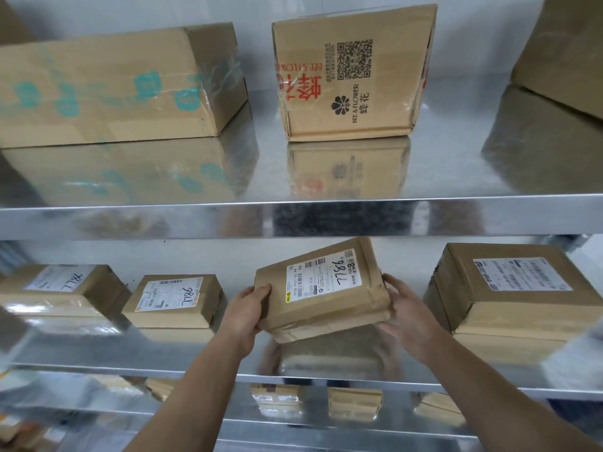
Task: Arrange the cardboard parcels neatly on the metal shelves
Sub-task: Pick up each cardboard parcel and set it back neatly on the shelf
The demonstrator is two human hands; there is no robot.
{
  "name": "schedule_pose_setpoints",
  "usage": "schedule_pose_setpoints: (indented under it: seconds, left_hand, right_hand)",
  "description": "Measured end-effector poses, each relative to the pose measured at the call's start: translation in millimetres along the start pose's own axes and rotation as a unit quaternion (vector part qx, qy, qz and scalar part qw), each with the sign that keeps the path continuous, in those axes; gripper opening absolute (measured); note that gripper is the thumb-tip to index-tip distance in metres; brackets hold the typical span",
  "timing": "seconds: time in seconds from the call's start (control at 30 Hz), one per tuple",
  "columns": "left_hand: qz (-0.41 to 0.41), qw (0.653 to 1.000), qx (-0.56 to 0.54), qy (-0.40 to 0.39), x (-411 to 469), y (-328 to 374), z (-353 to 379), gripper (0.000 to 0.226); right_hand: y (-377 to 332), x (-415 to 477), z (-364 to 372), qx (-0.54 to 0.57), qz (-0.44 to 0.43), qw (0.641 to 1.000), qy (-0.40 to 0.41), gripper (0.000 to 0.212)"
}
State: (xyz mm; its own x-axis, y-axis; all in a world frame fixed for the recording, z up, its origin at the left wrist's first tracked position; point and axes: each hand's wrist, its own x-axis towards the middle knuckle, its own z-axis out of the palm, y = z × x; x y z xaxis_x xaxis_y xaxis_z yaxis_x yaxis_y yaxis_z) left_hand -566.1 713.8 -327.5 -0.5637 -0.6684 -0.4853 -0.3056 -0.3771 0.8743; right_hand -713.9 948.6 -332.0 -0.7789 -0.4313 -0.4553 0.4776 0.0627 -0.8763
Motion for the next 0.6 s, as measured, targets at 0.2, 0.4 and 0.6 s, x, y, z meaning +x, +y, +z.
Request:
schedule_pose_setpoints:
  seconds: [0.2, 0.4, 0.6]
  left_hand:
    - [0.029, 0.998, 0.056, 0.002, 9.7, 4.5, -2.1, 0.026]
    - [0.045, 0.993, 0.108, 0.007, 14.9, 4.3, 2.3, 0.027]
    - [0.039, 0.986, 0.16, 0.011, 19.2, 0.8, 4.6, 0.021]
  right_hand:
    - [-4.9, 5.5, 0.0, -0.219, -0.036, 0.974, 0.051, 0.03]
    - [-15.9, 8.4, 6.0, -0.12, 0.036, 0.992, -0.005, 0.049]
    - [-13.3, 18.0, 6.6, -0.234, 0.028, 0.971, -0.027, 0.026]
